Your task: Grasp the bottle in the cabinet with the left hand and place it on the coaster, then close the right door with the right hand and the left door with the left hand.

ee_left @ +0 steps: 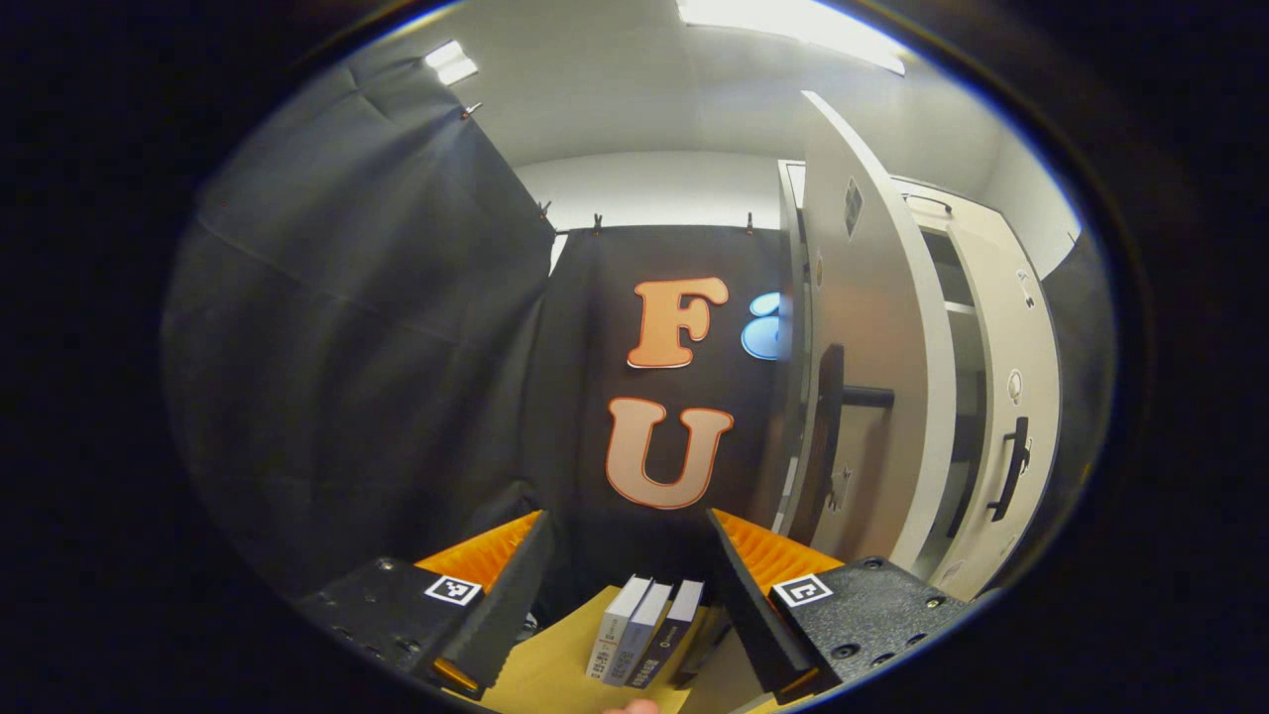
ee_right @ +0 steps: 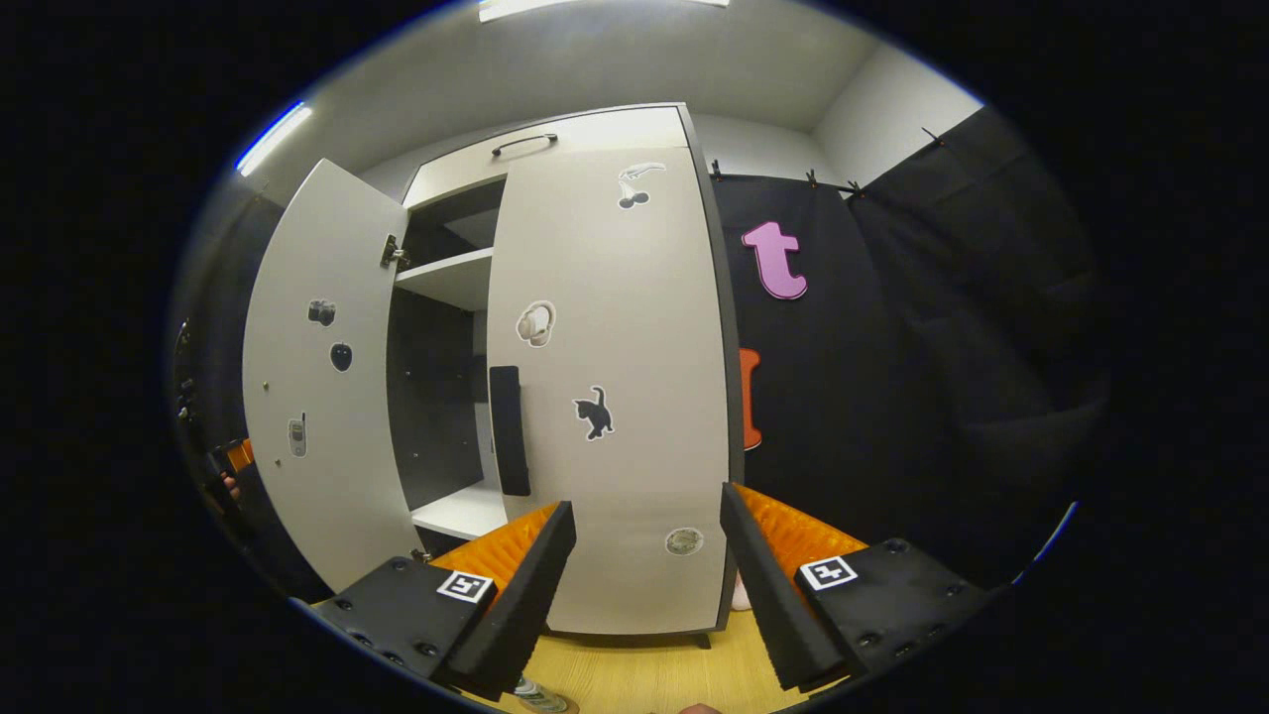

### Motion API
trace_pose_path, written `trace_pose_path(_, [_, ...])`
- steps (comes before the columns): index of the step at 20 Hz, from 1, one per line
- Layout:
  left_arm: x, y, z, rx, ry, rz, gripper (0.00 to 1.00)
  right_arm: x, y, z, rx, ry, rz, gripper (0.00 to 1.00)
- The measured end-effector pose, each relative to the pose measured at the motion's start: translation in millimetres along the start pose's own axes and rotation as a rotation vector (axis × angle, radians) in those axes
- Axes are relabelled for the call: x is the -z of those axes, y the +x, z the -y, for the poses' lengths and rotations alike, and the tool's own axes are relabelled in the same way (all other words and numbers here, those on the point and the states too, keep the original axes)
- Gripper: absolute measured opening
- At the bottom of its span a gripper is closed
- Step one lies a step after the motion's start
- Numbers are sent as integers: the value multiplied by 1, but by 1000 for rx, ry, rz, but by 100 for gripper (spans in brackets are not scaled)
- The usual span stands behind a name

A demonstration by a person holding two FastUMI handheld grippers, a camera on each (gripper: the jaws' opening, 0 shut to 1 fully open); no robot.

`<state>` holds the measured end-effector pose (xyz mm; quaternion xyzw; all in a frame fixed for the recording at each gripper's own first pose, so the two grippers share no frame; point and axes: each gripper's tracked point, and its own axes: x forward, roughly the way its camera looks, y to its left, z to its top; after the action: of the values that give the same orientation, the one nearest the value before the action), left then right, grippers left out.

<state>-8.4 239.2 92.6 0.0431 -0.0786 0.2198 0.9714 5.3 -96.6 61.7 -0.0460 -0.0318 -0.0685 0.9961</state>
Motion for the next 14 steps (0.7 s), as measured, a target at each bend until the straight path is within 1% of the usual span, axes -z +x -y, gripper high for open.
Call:
trace_pose_path(4, [4, -11, 30, 60, -16, -16, 92, -5, -7, 10, 17, -14, 16, 97])
trace_pose_path(7, [5, -16, 55, 105, 9, -24, 92, -4, -11, 15, 27, -16, 18, 97])
trace_pose_path(10, [8, -18, 88, 173, 37, -26, 92, -4, -16, 22, 41, -10, 20, 97])
trace_pose_path(12, [14, -18, 112, 222, 32, -35, 92, -5, -19, 26, 52, -4, 21, 97])
trace_pose_path(13, [16, -19, 124, 248, 25, -40, 87, -5, -20, 29, 60, -4, 22, 97])
trace_pose_path(14, [20, -17, 135, 271, 17, -44, 92, -6, -22, 31, 67, -5, 22, 97])
